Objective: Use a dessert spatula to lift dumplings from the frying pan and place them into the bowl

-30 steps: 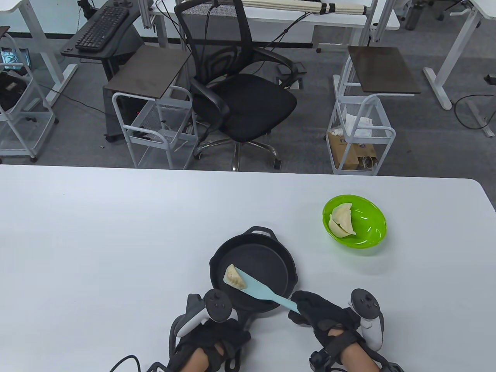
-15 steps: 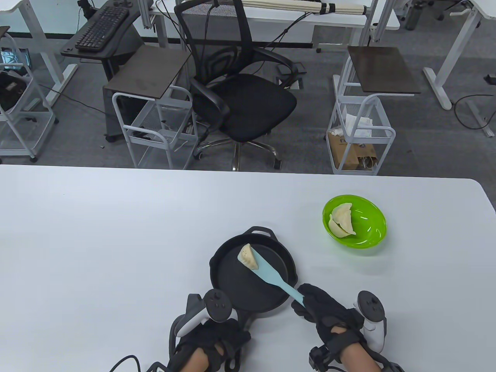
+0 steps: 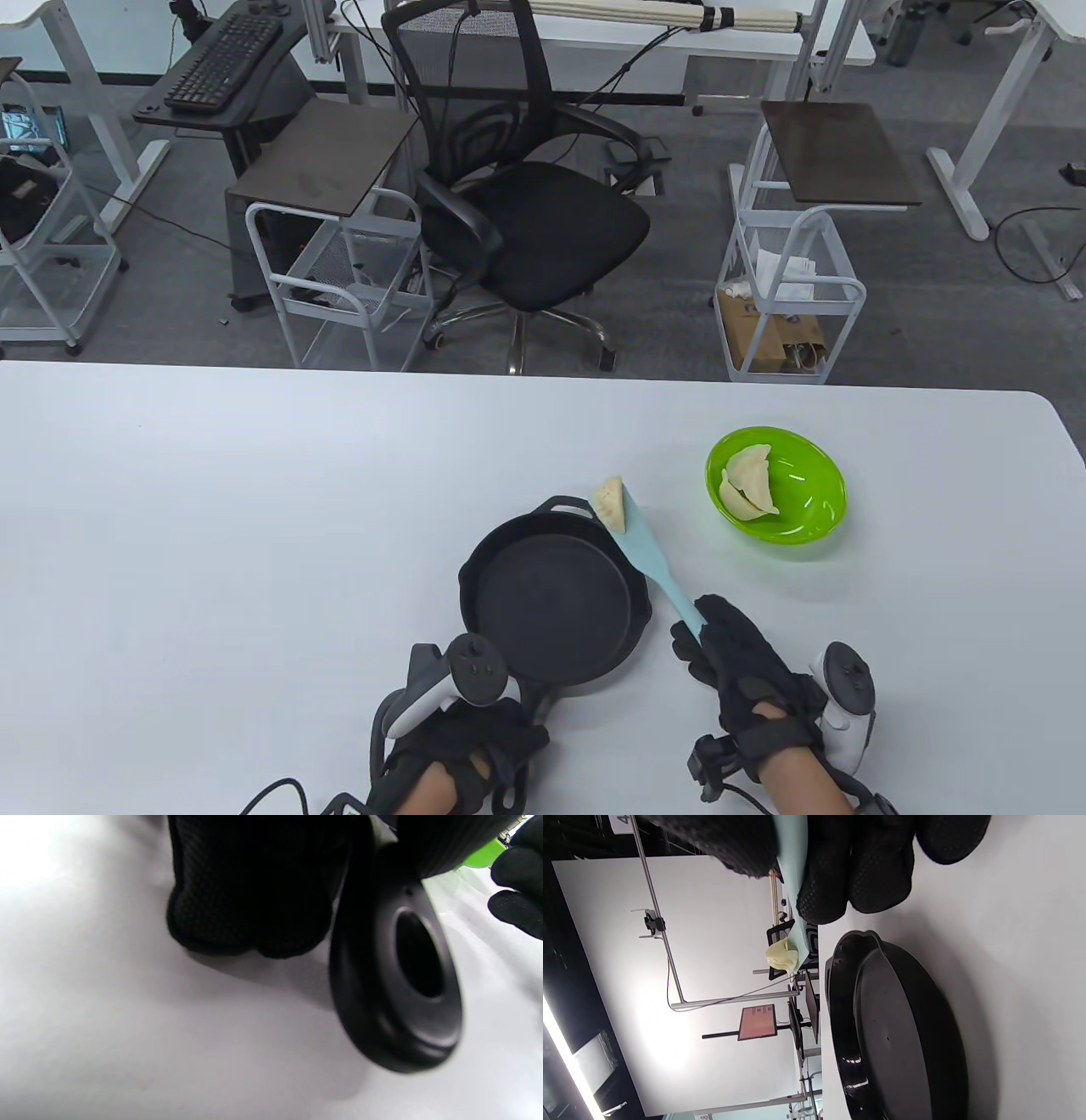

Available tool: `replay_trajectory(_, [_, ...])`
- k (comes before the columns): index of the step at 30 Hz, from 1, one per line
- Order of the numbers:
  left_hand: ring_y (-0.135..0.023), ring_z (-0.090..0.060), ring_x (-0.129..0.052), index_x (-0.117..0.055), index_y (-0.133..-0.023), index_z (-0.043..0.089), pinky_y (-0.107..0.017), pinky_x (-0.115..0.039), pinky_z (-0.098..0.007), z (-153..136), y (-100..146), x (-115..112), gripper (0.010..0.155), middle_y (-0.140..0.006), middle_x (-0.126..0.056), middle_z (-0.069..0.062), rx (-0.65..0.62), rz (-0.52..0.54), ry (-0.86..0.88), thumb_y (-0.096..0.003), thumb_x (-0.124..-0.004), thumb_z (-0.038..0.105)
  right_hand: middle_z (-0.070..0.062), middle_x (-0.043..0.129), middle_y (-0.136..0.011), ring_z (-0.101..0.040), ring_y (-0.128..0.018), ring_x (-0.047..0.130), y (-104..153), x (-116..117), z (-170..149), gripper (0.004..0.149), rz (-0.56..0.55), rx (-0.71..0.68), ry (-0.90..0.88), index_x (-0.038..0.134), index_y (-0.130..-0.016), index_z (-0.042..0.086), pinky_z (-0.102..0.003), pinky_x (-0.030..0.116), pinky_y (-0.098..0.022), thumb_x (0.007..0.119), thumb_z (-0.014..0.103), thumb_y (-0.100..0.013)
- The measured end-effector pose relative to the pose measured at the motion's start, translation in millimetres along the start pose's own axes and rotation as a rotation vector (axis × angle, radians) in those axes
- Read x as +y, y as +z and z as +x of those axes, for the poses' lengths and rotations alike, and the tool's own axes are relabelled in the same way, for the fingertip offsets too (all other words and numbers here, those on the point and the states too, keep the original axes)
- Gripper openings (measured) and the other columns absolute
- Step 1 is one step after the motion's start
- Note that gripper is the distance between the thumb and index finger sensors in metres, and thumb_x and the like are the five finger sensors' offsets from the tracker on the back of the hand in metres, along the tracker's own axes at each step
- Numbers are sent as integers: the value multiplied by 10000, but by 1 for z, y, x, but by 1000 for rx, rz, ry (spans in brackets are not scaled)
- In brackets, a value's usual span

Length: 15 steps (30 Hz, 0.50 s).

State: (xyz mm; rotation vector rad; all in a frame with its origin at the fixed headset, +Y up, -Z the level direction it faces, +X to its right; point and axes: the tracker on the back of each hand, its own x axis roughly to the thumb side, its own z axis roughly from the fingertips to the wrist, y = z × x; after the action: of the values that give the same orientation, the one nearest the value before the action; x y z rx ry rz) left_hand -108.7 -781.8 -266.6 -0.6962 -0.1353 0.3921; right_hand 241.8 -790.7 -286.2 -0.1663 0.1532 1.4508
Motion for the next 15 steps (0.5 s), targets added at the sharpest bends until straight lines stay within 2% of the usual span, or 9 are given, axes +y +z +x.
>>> replay_trajectory(15, [-490, -216, -1033, -780, -955, 266, -781, -340, -556, 0, 0, 0, 643, -615, -1069, 53, 0, 2, 2, -458, -727, 671, -192, 709, -1018, -491, -849, 778, -3, -35, 5, 579, -205, -60, -94, 490, -1076, 118, -682, 531, -692, 707, 300, -571])
